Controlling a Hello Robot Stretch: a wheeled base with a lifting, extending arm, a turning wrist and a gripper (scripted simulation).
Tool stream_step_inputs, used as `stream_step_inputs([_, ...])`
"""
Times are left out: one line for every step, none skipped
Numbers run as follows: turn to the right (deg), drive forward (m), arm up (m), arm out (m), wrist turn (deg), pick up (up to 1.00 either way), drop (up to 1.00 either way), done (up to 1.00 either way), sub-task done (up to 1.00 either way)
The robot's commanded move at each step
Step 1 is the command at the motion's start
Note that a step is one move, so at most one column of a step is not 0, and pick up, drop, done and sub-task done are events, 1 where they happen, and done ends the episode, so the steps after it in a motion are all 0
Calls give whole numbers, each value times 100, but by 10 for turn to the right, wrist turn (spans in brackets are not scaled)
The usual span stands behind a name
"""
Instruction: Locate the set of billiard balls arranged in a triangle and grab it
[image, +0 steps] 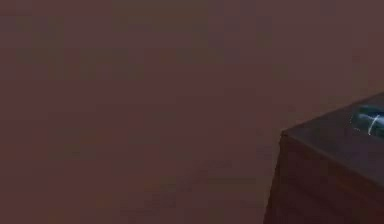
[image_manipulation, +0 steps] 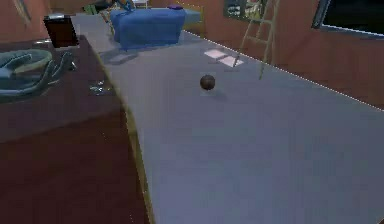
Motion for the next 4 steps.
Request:
stream_step_inputs([450,0,0,0,0,0,0,0,0])
stream_step_inputs([450,0,0,0,0,0,0,0,0])
stream_step_inputs([180,0,0,0,0,0,0,0,0])
stream_step_inputs([0,60,0,0,0,0,0,0,0])
